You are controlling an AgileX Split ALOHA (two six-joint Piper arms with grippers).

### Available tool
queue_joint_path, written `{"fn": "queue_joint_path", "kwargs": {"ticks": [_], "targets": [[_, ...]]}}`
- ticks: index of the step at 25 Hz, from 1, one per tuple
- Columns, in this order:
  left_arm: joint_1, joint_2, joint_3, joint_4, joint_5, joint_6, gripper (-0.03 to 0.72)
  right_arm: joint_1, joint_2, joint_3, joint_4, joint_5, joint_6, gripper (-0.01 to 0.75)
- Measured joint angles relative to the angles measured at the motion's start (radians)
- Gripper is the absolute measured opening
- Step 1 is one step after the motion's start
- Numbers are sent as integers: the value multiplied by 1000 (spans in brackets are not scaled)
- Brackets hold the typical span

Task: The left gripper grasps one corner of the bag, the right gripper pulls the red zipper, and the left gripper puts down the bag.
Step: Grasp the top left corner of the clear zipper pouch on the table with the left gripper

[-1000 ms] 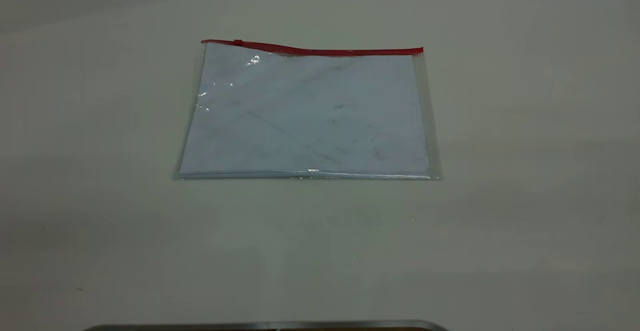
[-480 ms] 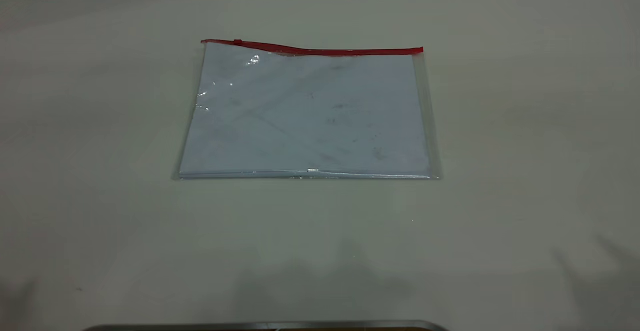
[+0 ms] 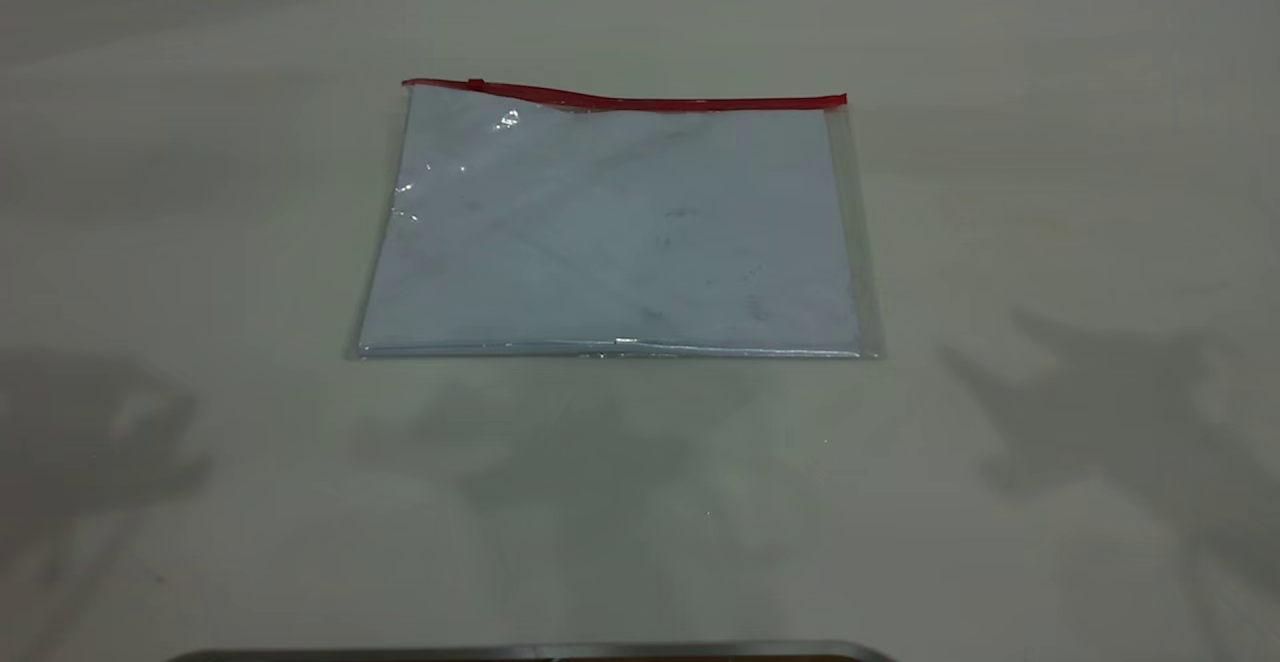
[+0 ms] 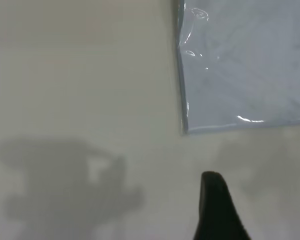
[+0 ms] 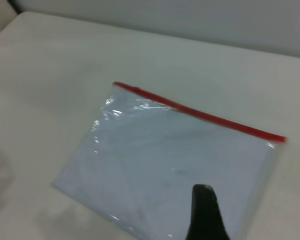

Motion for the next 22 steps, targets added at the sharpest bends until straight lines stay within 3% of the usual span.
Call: {"fn": "queue_joint_path", "kwargs": {"ticks": [9,15,22], "targets": [[0,404,-200,-207,-85,256,502,151,373,-228,121,61,-43,557],[0,707,-411,-362,-77,424,503,174,536,-331,137,126,-43,557],[-29,1042,-687,-556,-4,677,503,174,594,-353,144,137,-43,557]]}}
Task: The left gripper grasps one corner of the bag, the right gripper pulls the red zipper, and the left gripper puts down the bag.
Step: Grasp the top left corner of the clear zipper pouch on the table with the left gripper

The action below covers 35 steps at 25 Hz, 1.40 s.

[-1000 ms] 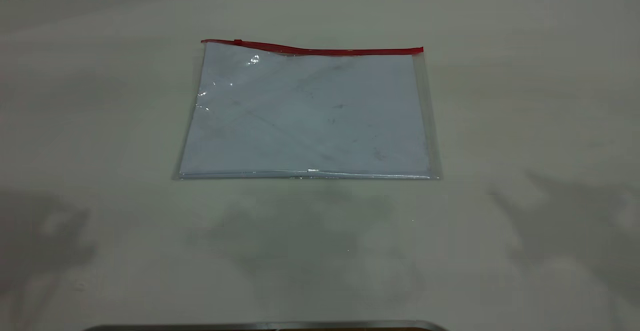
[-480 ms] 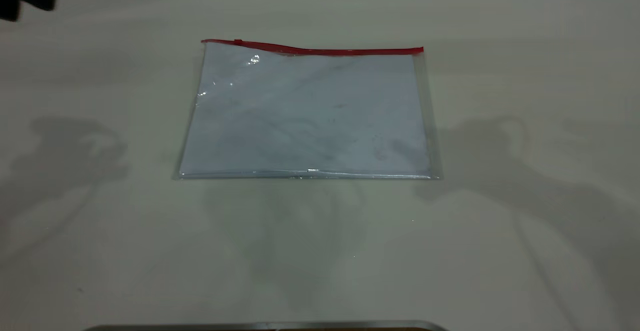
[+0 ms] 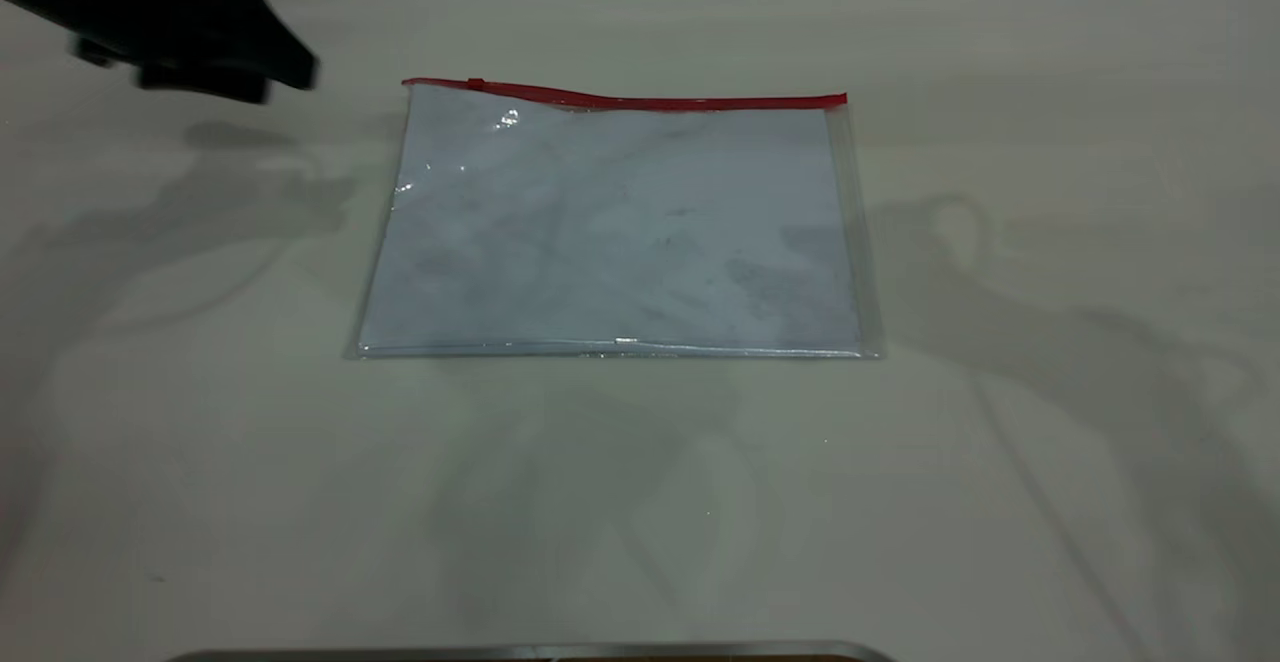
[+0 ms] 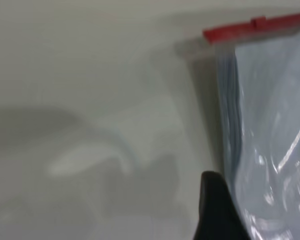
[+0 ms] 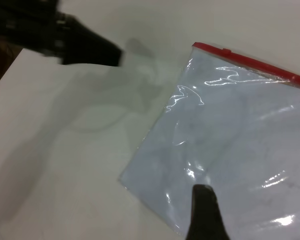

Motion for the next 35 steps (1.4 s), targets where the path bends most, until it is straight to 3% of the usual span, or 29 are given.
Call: {"fn": "queue_joint_path", "kwargs": {"ticks": [6,13,16,22,30,35], "targets": [[-49,193,-183,-73,58,66,505,0,2,0,0,1,0,557],[-104,246,-230,-78,24,93,478,0,2,0,0,5,12,557],[-113,246,-230,-80,-5,103,384,0,3,-1,-1,29,39,557],[-113,246,-232,-87,-3,230,46,0,3,-55,-41,85,60,547],[-113,175,-235,-72,168,391,12,0,151,-258,-62,73,61,521],[-115,101,-235,44,293,438,12,0,336,-439,-69,196,69,520]]}}
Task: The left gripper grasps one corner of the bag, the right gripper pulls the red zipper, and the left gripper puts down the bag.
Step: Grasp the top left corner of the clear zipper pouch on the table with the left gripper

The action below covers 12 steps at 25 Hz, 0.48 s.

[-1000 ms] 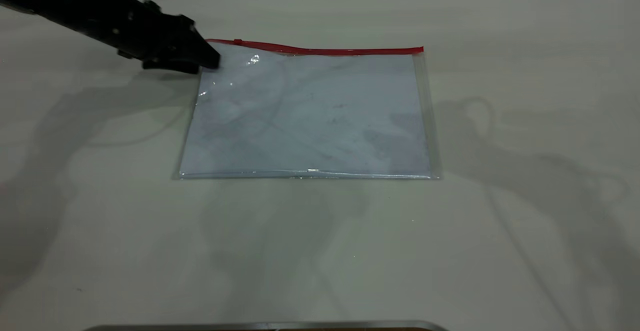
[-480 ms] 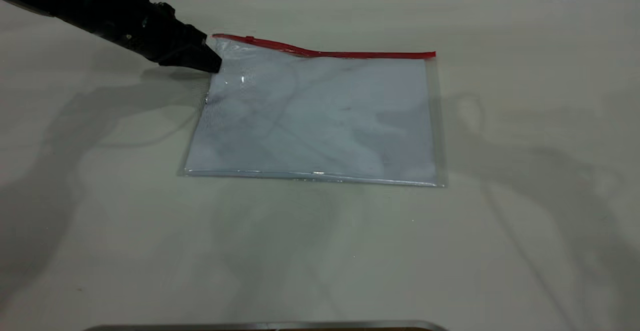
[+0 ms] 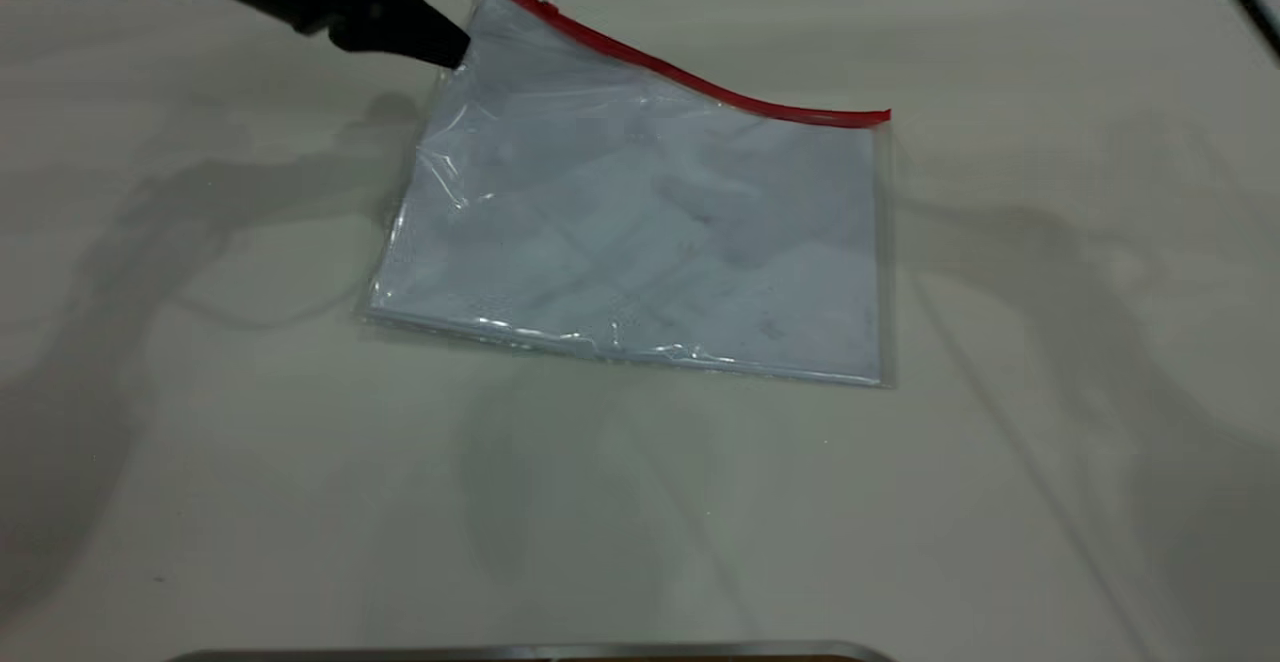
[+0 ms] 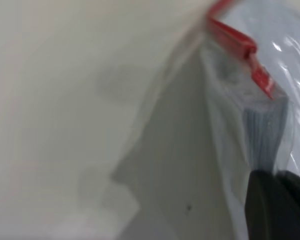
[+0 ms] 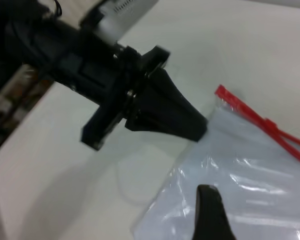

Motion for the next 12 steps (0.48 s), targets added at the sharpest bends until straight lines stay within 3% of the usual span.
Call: {"fn": "queue_joint_path", "kwargs": {"ticks": [5,12], "targets": [[0,-26,0,202,38,-16,12,0,182,-210,-2,109,13,520],[-8,-26,0,228,38,11,14,22,405,-469,-23,149,36,520]]}}
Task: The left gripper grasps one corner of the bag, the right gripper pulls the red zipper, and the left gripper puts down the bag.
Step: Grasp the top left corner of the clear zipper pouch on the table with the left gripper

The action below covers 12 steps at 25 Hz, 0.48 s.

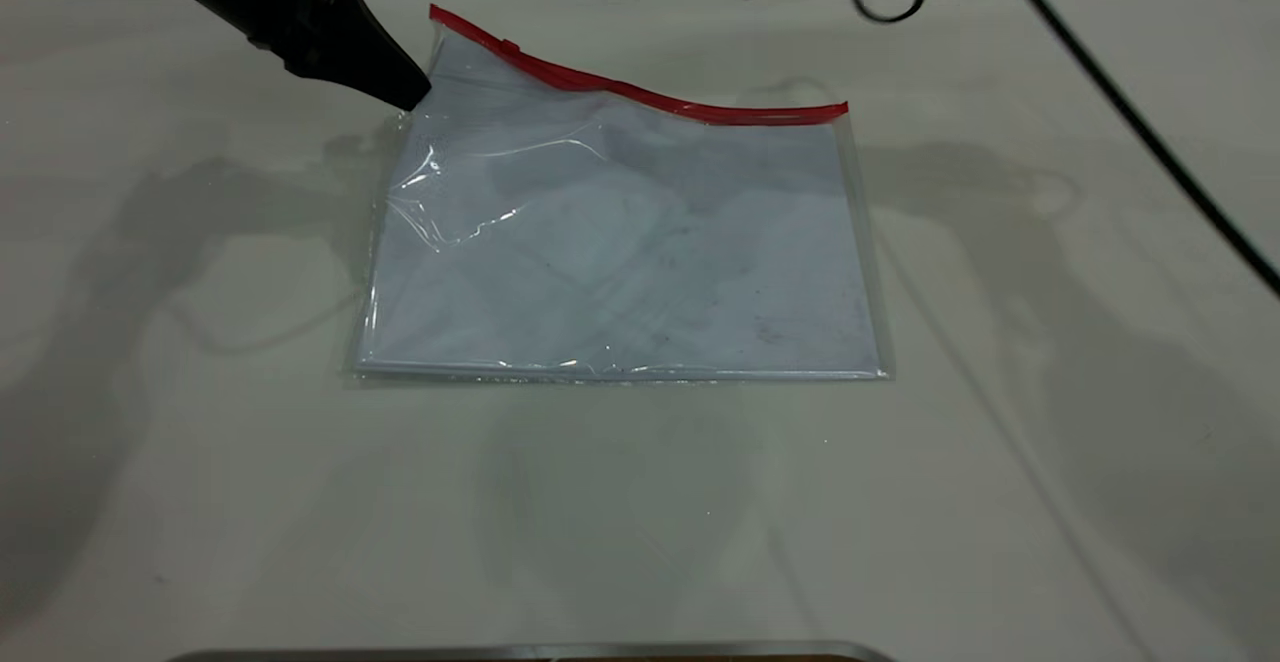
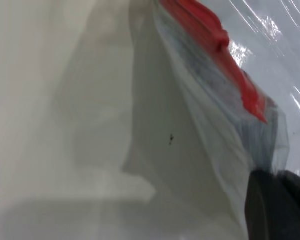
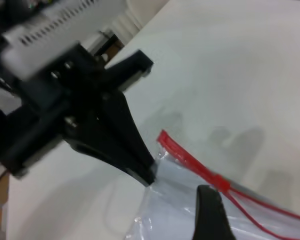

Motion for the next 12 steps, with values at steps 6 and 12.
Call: {"fn": "queue_joint_path", "kwargs": {"ticks": [6,12], "targets": [[-8,0,0,-55,-23,38,14,56,88,-136,-69,14,2,520],[-15,0,0,-116,-111,70,6,54,90,-171,-76,-41,-21,520]]}}
